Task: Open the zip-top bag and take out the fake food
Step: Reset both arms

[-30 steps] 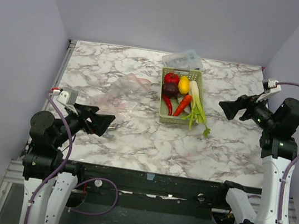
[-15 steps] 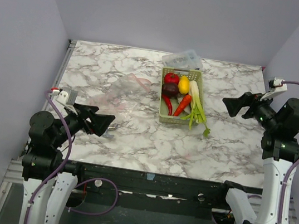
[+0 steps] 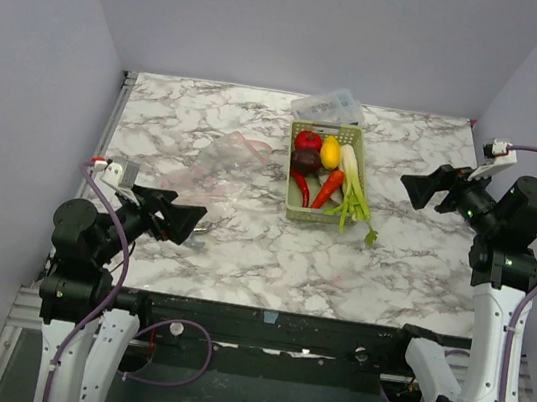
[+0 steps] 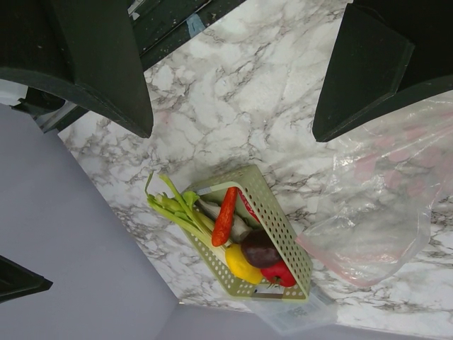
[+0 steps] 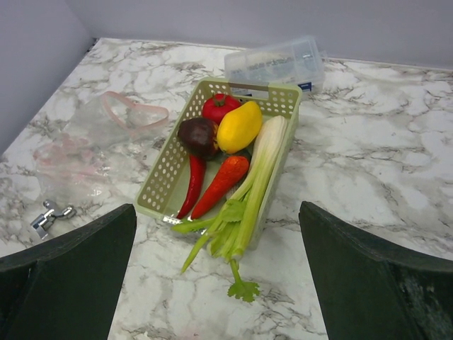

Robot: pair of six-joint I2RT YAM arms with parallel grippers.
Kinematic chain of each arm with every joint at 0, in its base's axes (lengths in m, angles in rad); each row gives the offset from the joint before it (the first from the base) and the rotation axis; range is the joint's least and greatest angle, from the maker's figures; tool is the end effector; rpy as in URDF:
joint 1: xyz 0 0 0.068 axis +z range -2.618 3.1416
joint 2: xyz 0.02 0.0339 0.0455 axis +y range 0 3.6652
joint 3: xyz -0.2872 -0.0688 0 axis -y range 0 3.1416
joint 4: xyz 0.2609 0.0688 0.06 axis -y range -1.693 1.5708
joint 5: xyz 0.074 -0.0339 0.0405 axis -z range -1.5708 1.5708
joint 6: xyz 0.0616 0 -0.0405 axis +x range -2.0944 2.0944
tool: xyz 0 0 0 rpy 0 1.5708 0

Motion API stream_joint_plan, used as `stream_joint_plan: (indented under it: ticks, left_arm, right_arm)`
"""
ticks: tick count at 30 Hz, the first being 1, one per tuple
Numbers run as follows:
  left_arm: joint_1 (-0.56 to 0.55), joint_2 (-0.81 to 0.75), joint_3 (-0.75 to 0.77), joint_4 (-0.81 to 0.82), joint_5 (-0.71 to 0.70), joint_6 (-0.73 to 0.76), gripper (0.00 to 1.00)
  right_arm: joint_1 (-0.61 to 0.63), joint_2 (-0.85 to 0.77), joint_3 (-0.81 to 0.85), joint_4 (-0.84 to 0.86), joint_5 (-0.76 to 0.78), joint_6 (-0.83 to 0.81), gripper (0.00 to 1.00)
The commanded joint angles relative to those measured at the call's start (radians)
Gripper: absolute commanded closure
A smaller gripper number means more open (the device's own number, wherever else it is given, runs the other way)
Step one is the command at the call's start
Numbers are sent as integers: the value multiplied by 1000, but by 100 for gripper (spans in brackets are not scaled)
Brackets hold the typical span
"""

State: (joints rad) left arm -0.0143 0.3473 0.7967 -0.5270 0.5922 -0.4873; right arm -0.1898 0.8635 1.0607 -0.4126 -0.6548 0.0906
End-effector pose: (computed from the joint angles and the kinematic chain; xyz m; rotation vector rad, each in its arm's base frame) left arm 0.0831 -0.0356 0.3689 0.0659 1.7067 -0.8632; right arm 0.2010 -0.0004 0.4155 -0.2234 1.7547 0.5107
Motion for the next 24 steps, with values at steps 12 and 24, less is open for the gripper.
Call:
stream_joint_plan:
  ticks: [12, 24]
  left_arm:
    - [5, 11, 15, -7, 10, 10, 1]
    - [5, 4, 7, -17, 2, 23, 1]
  right_arm:
    - [-3, -14, 1, 14, 41, 15, 0]
    - [-4, -19, -8, 17, 47, 15, 0]
